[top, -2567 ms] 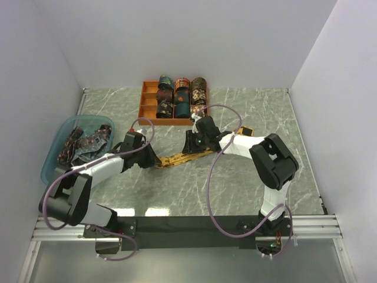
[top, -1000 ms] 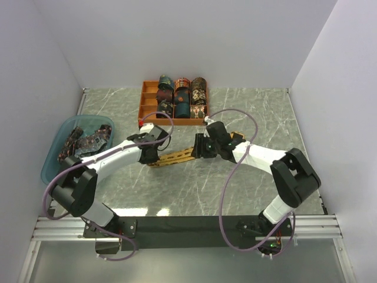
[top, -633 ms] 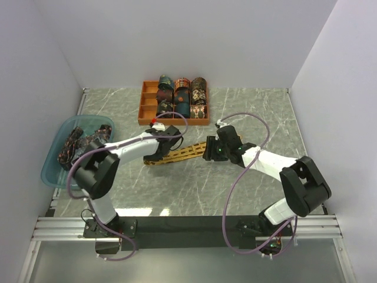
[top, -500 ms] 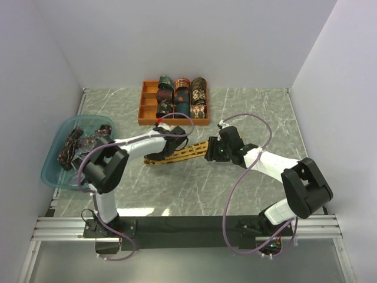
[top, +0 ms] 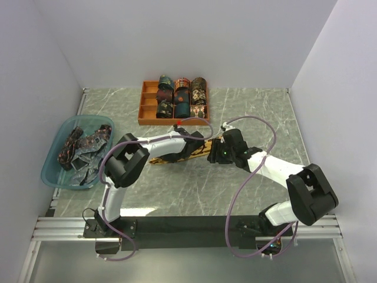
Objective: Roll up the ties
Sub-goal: Roll the tie
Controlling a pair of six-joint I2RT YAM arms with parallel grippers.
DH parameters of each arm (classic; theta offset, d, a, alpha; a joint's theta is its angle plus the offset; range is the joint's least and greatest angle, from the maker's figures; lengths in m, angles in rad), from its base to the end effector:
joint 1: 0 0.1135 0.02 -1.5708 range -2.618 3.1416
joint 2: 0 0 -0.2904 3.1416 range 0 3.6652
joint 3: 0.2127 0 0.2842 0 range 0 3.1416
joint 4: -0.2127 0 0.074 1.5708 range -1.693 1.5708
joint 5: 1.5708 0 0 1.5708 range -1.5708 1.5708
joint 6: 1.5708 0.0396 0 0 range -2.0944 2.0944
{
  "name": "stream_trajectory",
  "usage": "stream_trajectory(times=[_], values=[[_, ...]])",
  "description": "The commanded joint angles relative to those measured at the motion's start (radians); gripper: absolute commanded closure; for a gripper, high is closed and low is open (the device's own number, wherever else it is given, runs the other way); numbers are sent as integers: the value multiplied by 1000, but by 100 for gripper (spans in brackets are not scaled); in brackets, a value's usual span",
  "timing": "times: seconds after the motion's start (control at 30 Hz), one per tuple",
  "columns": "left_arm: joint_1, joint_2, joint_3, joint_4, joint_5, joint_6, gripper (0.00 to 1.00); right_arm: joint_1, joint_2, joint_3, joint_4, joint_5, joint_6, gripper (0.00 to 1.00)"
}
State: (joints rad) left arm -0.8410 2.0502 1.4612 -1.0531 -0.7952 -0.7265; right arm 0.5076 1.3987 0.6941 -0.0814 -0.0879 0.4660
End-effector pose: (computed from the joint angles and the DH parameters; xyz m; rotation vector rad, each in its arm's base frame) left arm 0.2951 -0.2875 0.1653 0.1811 2.5026 0.8094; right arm 0.2613 0.1493 0.1851 -0.0947 2.4264 0.5644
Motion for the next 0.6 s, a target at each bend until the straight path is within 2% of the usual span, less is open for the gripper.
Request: stream_trajectory(times=[0.0,0.17,0.3,0.57], values=[[-15,25,50,-25,5,-17,60,-9,-30,-15,23,2,-6,40],[-26,19,64,17,71,-5,55,-18,-38,-21,29,-12,-1,41],[-30,-7,70,45,106,-1,47,-20,-46,-21,28,-27,0,41],[-27,-19,87,90,152,21,46,-20,-43,-4,37,-82,-12,42]])
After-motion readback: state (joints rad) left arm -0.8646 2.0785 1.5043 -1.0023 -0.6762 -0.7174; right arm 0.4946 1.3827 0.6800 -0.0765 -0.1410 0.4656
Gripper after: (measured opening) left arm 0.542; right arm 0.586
